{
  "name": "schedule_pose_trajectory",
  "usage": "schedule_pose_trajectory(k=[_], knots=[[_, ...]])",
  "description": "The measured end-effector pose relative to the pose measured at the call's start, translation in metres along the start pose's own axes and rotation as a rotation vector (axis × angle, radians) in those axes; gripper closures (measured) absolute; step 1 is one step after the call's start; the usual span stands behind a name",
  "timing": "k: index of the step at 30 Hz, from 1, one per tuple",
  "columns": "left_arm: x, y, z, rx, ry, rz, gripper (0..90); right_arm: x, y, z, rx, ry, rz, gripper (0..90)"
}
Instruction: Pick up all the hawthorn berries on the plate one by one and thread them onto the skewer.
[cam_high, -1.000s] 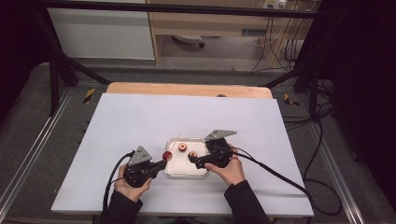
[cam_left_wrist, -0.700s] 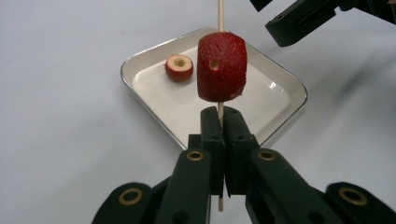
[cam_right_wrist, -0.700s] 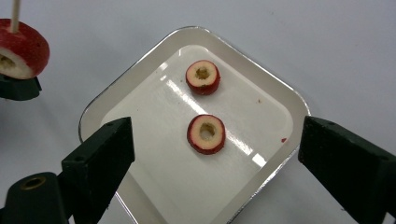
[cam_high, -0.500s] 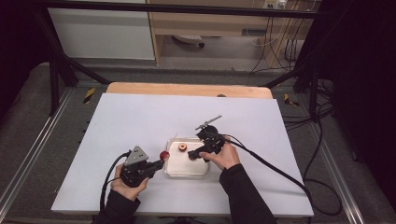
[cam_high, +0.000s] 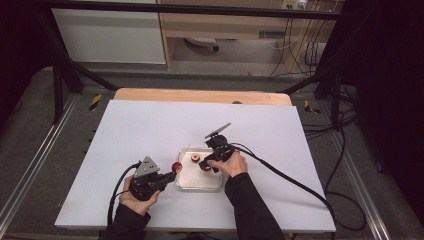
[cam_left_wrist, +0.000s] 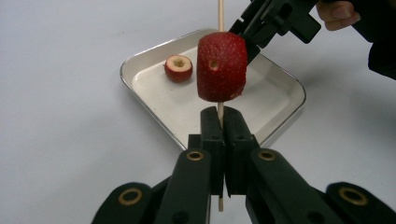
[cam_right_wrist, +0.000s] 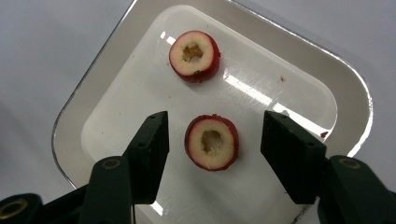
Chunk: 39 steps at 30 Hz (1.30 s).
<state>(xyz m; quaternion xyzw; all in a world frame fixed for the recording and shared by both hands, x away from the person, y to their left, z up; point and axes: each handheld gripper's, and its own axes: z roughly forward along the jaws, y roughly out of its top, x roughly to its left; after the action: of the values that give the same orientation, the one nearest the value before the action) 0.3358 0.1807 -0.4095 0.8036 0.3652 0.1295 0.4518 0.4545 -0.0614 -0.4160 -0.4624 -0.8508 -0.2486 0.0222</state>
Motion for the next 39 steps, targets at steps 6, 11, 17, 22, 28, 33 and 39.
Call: schedule_pose_trajectory(k=[6, 11, 17, 22, 28, 33, 39], knots=[[0.000, 0.000, 0.000, -0.001, 0.000, 0.003, 88.2, -0.001, 0.000, 0.003, 0.014, -0.001, 0.012, 51.4], [0.000, 0.000, 0.000, 0.000, 0.000, 0.004, 88.2, -0.001, 0.000, 0.006, 0.025, 0.003, 0.020, 56.4], [-0.001, 0.001, 0.000, -0.002, -0.001, 0.005, 88.2, -0.001, 0.000, 0.006, 0.032, 0.010, 0.041, 60.4], [-0.001, 0.001, -0.001, -0.009, 0.001, 0.003, 88.2, 0.001, -0.001, -0.001, 0.005, 0.011, 0.040, 60.7], [-0.001, 0.001, -0.003, -0.024, 0.007, -0.002, 88.3, 0.008, -0.004, -0.030, -0.169, 0.097, 0.058, 60.8], [-0.002, 0.002, -0.006, -0.040, 0.017, -0.005, 88.2, 0.013, -0.014, -0.050, -0.370, 0.152, 0.057, 60.8], [-0.003, 0.003, -0.007, -0.050, 0.022, -0.011, 88.2, 0.011, -0.029, -0.059, -0.578, 0.204, 0.100, 60.9]])
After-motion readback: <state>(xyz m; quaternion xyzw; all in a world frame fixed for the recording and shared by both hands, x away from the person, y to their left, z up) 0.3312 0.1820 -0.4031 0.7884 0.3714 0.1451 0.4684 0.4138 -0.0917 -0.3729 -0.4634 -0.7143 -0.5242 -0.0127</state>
